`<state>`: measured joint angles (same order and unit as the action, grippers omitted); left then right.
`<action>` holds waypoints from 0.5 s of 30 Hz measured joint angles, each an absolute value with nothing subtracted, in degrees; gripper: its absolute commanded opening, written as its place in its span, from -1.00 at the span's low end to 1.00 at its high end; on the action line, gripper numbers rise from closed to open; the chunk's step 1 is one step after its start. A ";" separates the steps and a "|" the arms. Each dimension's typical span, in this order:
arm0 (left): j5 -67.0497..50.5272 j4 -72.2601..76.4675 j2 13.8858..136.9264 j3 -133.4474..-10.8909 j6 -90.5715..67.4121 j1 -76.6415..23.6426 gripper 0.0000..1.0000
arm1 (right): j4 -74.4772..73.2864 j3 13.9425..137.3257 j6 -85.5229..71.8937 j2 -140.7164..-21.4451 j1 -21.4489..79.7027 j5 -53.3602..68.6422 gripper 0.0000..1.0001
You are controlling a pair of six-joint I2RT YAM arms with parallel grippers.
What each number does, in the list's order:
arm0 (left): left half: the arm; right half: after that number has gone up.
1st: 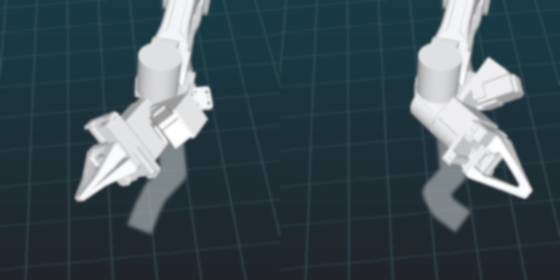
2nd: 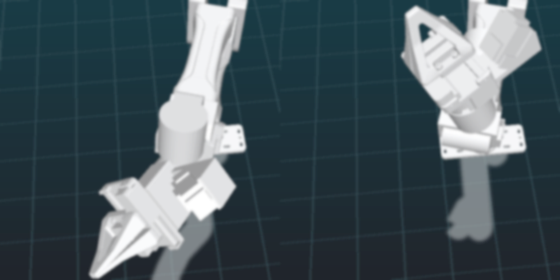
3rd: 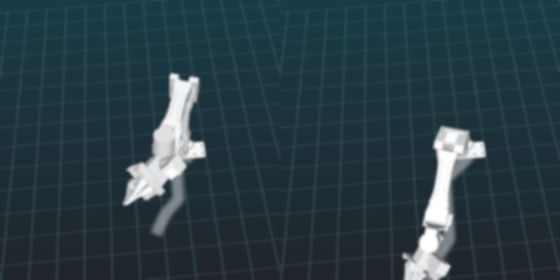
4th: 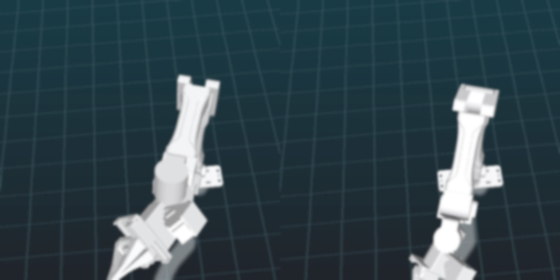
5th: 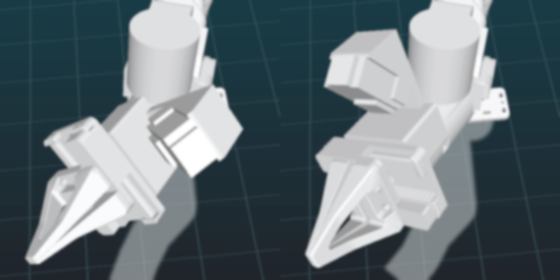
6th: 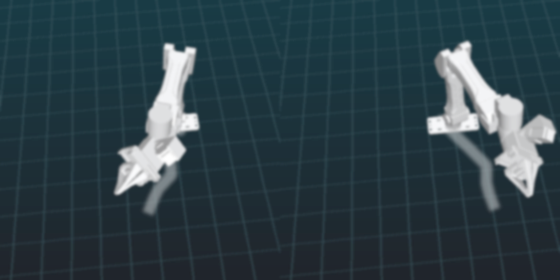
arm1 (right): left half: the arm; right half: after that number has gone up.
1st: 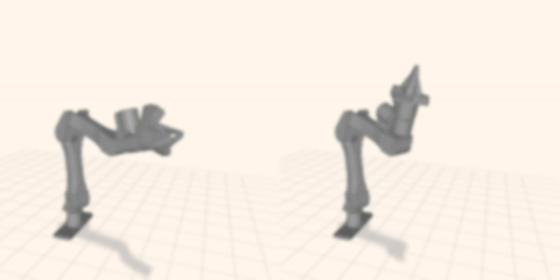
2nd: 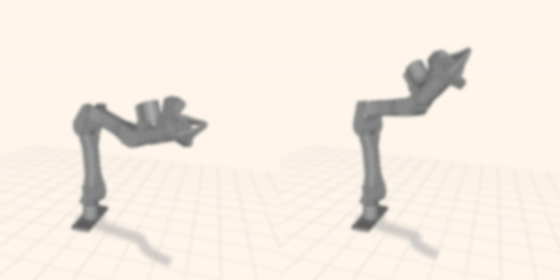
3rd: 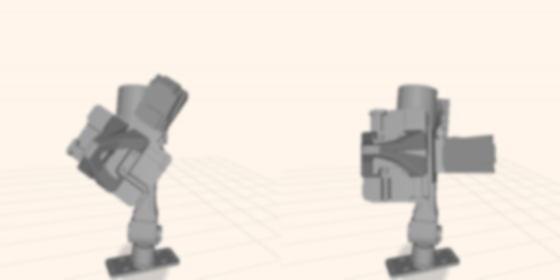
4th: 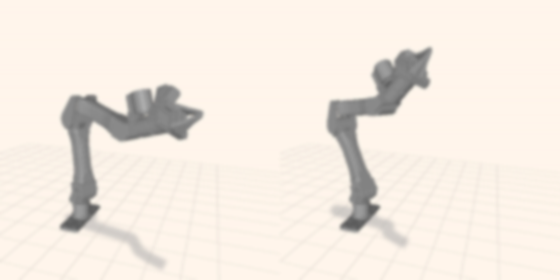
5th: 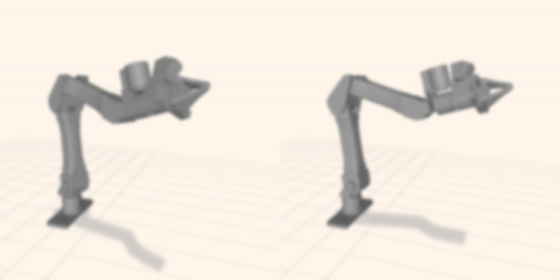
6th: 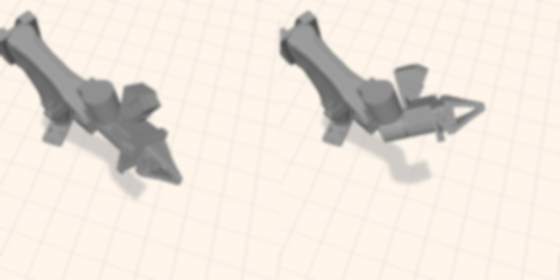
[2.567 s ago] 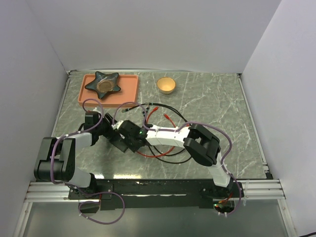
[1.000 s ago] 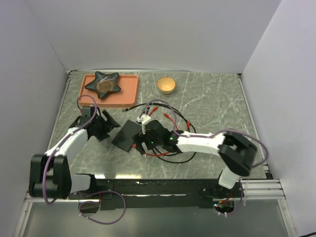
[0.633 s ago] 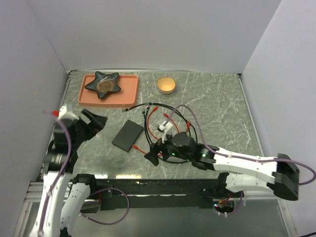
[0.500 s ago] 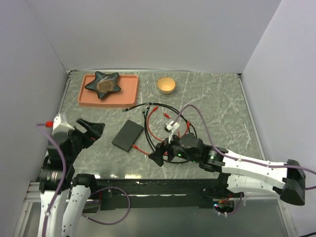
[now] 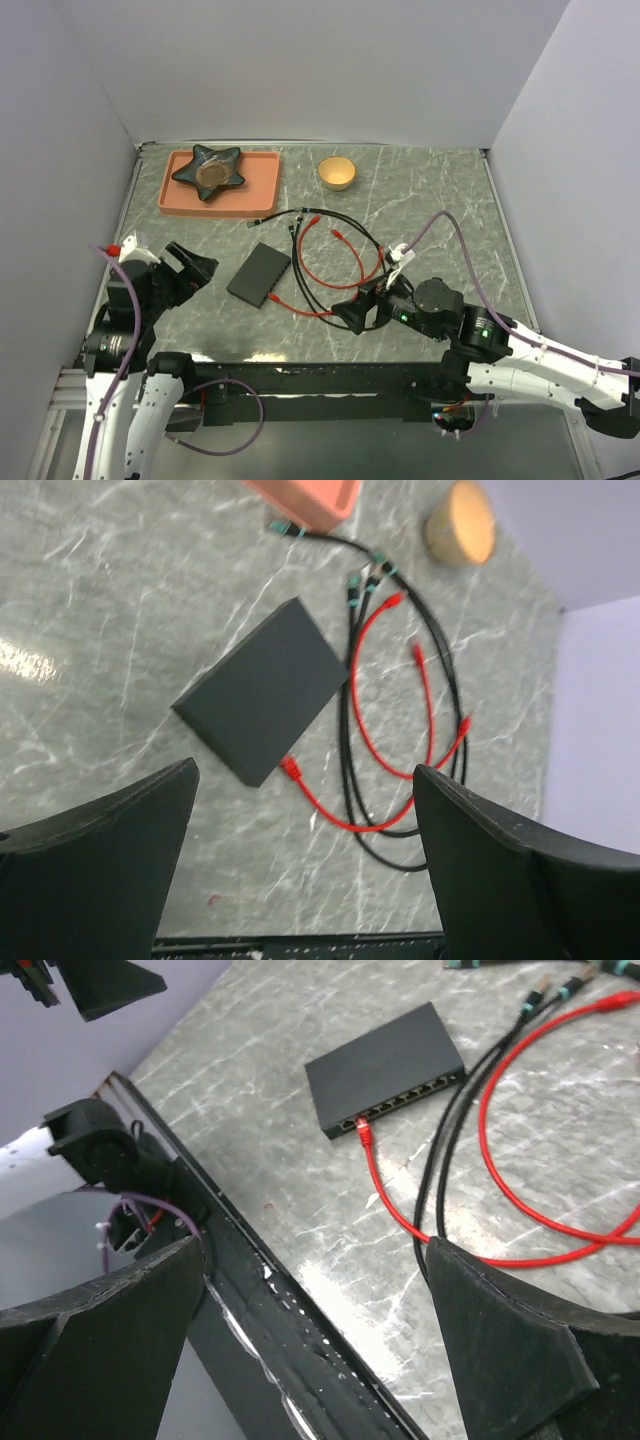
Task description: Insert the plug into the switch port
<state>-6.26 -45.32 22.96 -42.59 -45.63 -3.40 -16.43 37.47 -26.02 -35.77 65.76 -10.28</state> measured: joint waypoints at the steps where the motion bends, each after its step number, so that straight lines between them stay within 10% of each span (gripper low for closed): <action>1: -6.37 -45.25 23.99 -42.59 -45.21 -3.40 0.90 | -16.75 37.47 -26.26 -35.92 65.76 -10.68 0.98; 15: -12.91 -35.35 28.97 -36.40 -45.76 -3.40 0.87 | -25.78 41.41 -27.55 -38.44 65.69 -15.22 0.99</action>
